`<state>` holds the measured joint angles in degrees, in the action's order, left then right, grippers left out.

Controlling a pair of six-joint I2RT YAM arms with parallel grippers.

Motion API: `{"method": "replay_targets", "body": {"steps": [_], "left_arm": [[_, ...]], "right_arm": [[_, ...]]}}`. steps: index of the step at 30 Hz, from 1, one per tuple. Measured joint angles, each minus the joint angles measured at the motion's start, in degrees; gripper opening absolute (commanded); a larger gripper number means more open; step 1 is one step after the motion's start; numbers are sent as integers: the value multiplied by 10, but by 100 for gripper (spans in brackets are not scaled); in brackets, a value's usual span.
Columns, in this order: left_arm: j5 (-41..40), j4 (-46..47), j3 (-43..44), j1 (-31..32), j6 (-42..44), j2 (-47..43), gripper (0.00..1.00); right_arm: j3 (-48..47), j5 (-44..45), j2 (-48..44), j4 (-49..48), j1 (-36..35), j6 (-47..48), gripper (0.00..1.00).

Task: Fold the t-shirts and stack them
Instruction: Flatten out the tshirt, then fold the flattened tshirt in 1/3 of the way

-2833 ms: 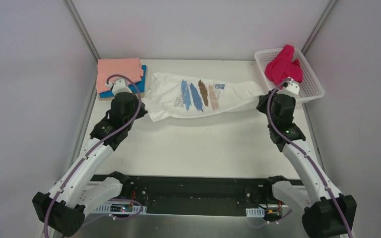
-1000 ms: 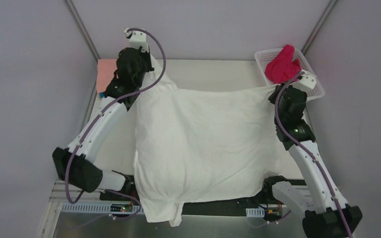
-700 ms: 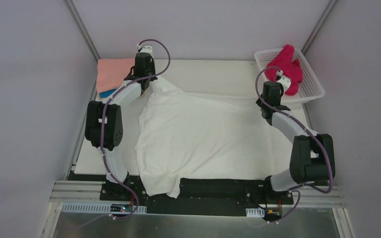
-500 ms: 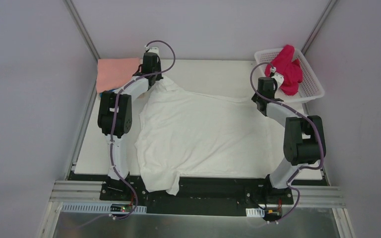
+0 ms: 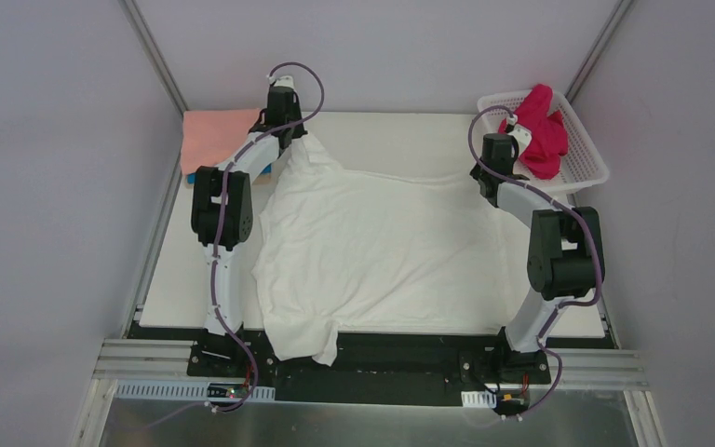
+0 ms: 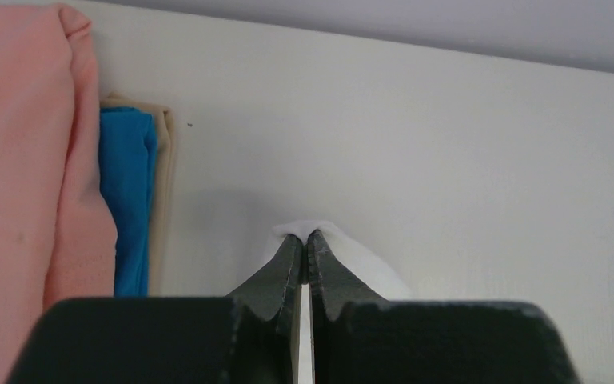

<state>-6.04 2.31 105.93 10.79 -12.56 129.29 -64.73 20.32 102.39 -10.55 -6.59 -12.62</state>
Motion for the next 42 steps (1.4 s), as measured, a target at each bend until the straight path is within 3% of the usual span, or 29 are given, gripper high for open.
{"method": "replay_targets", "body": {"steps": [6, 12, 23, 31, 42], "left_arm": [[0, -42, -71, 0, -33, -58, 0], [-23, -78, -205, 11, -77, -203, 0], [-119, -188, -357, 96, -186, -422, 0], [-156, -274, -420, 118, -277, -497, 0], [-139, -336, -504, 133, -346, -577, 0]], "right_arm": [[1, -1, -32, 38, 0, 0, 0], [2, -5, -94, 99, 0, 5, 0], [0, -4, -147, 225, 0, 22, 0], [-12, -2, -148, 271, 0, 38, 0], [-34, 4, -148, 313, 1, 70, 0]]}}
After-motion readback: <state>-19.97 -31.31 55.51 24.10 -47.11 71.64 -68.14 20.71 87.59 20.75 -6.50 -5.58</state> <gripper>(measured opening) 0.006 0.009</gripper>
